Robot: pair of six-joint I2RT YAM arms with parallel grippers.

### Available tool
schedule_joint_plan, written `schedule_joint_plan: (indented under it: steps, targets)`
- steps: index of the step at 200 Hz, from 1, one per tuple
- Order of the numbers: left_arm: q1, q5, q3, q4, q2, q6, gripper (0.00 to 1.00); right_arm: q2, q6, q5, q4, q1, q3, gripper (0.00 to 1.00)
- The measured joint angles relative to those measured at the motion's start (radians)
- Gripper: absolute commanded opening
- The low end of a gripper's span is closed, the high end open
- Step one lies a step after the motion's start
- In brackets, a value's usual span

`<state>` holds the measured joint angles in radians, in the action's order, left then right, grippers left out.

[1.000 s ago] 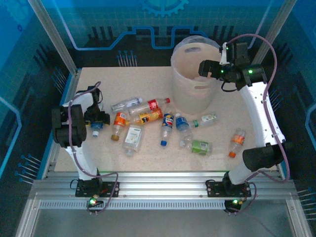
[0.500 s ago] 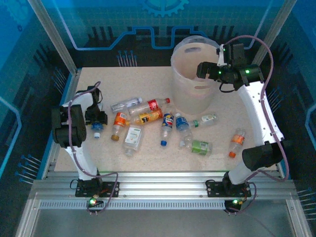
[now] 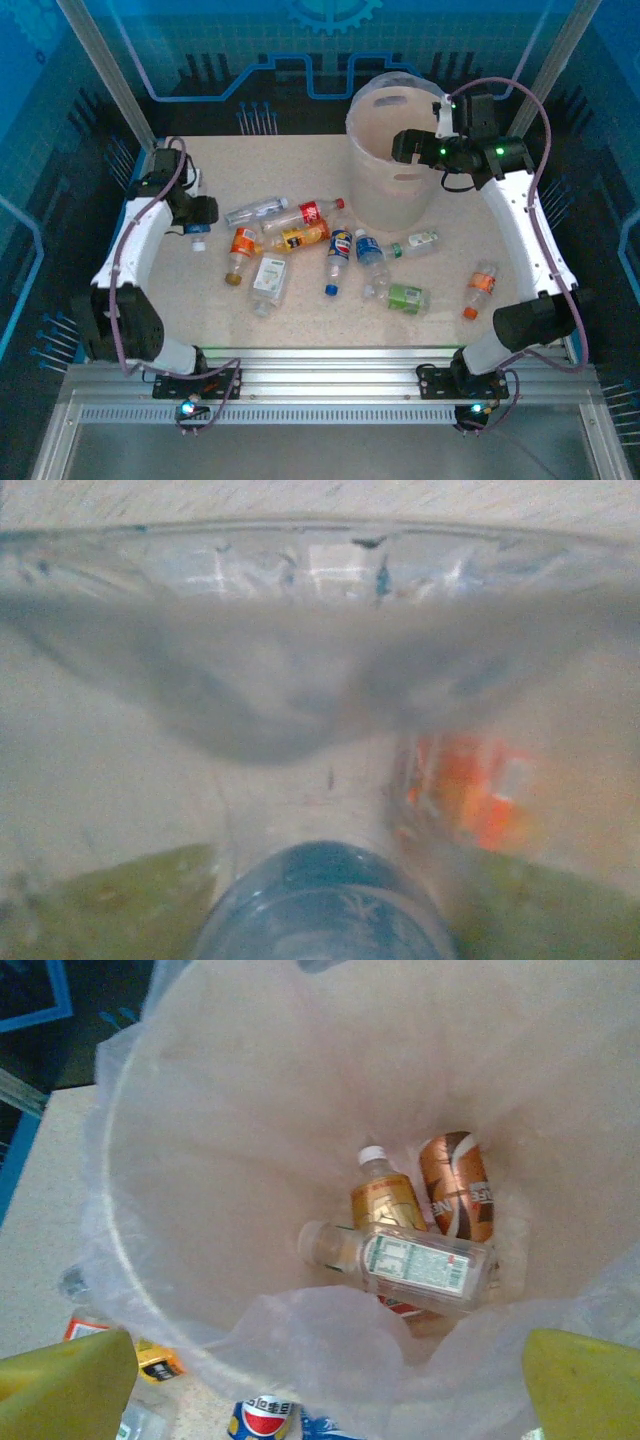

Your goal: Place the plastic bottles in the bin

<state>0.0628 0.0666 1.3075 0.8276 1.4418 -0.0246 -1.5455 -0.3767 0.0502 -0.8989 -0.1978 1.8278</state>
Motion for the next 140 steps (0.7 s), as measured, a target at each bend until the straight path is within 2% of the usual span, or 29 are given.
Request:
schedule_joint_plan:
  steps: [53,100,140]
  targets:
    - [-0.149,-0.308,-0.042,-0.214,-0.141,0.062,0.51,0.068,0.000,0.149,0.079,-0.001,-0.066,1.00]
    - [-0.273,-0.554,-0.061,-0.423,-0.143,0.119,0.52,0.086,-0.001,0.363,0.182,-0.025,-0.126,1.00]
    - [-0.349,-0.705,-0.061,-0.567,-0.111,0.151,0.52,0.077,0.014,0.505,0.228,-0.105,-0.122,1.00]
